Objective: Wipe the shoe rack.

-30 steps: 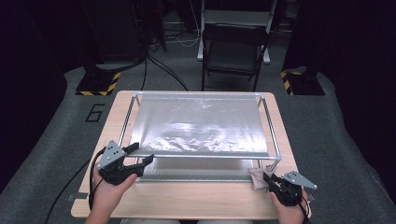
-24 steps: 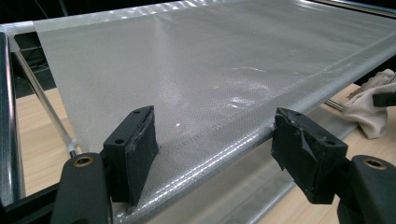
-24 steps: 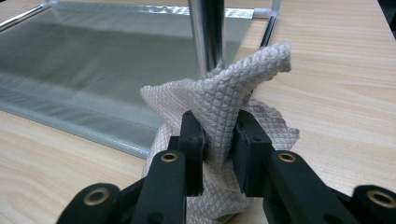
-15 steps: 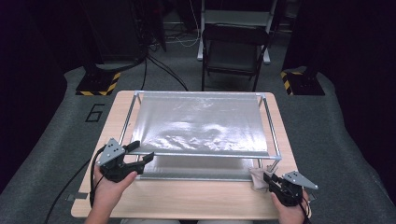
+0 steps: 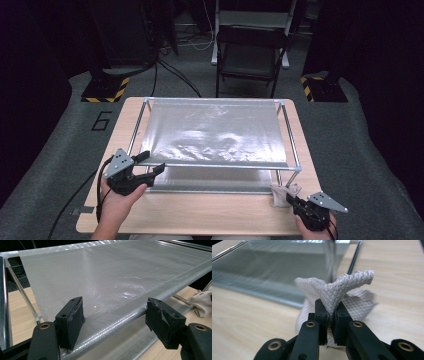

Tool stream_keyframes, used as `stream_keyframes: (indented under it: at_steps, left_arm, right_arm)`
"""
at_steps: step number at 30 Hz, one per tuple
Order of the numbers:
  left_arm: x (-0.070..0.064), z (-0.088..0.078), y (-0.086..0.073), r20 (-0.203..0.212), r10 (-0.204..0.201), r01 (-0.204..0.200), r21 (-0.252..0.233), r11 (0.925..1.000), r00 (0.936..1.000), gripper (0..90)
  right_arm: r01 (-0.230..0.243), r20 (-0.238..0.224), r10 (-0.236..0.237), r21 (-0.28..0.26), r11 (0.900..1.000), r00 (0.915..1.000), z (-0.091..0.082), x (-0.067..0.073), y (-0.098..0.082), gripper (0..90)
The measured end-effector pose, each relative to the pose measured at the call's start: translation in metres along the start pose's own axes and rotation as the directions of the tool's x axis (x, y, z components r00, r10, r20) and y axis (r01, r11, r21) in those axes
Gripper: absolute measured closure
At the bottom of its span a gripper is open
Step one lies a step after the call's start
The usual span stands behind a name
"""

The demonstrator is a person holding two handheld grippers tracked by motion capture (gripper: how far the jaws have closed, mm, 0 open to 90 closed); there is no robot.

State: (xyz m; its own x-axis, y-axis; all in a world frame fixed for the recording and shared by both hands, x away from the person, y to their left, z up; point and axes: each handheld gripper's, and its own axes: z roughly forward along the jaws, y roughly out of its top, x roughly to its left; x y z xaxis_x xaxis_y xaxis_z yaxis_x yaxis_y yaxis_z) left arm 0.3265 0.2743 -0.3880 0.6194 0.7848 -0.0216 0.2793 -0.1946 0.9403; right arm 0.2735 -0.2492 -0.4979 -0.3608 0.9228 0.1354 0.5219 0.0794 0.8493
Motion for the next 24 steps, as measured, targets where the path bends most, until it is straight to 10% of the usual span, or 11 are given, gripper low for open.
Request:
stream_keyframes:
  at_steps: [10, 19, 24]
  left_arm:
    - [0.0, 0.0, 0.0, 0.002, 0.005, -0.005, 0.005, 1.0, 1.0, 30.9]
    - [0.0, 0.0, 0.0, 0.002, 0.007, -0.007, 0.005, 1.0, 1.0, 30.9]
    - [0.0, 0.0, 0.0, 0.002, 0.008, -0.008, 0.005, 1.0, 1.0, 30.9]
  right_arm:
    - [0.095, -0.062, -0.099, -0.06, 0.994, 0.9932, 0.016, 0.038, 0.022, 84.3]
    - [0.123, -0.004, -0.125, -0.174, 0.977, 0.9921, 0.027, 0.053, 0.047, 84.4]
    - [0.143, 0.04, -0.14, -0.092, 0.985, 0.9894, 0.05, 0.049, 0.038, 84.0]
